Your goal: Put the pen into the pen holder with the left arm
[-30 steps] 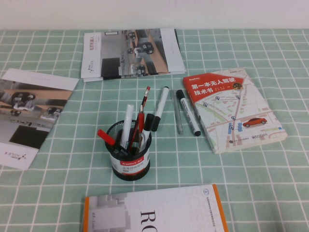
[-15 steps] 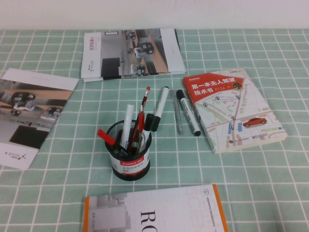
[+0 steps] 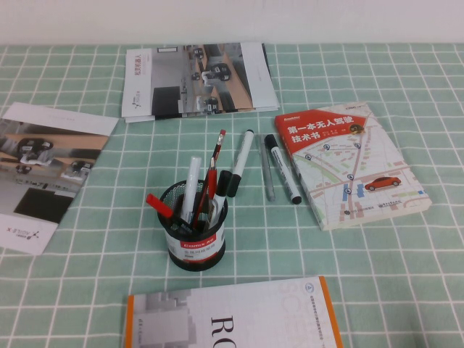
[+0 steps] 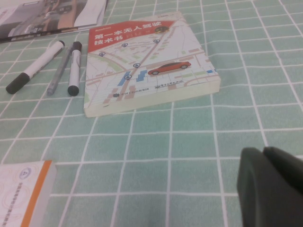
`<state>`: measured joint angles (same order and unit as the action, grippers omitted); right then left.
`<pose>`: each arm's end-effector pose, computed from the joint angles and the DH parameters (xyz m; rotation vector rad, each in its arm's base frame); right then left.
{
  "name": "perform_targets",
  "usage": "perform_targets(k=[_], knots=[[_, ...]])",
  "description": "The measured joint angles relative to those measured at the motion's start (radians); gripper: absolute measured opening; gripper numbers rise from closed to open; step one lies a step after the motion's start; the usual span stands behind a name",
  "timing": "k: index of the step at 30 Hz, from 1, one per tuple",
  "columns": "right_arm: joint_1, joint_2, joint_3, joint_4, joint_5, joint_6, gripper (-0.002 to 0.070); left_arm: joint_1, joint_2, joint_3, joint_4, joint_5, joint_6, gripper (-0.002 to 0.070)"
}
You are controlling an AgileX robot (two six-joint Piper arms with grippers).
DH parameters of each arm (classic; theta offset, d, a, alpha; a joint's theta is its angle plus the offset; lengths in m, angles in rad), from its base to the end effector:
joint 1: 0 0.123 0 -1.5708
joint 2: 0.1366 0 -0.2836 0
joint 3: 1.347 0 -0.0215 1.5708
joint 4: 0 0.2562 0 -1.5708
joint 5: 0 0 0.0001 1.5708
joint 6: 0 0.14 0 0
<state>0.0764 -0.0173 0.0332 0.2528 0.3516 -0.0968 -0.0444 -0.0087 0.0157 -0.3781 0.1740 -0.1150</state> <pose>0.1056 0.0202 0.1592 -0.0008 1.8460 0.2315 0.1111 -0.0139 0.1896 -0.3196 1.6416 -0.4567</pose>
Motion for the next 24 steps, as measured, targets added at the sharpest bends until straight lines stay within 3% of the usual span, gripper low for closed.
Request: perform_targets(k=[10,24], knots=[[0.0,0.0,0.0,0.0,0.0,0.0,-0.002,0.0,0.297,-0.338,-0.008,0.256,0.011,-0.0004],[0.0,0.0,0.0,0.0,0.0,0.0,-0.002,0.0,1.007,-0.99,-0.008,0.63,0.303,-0.0004]])
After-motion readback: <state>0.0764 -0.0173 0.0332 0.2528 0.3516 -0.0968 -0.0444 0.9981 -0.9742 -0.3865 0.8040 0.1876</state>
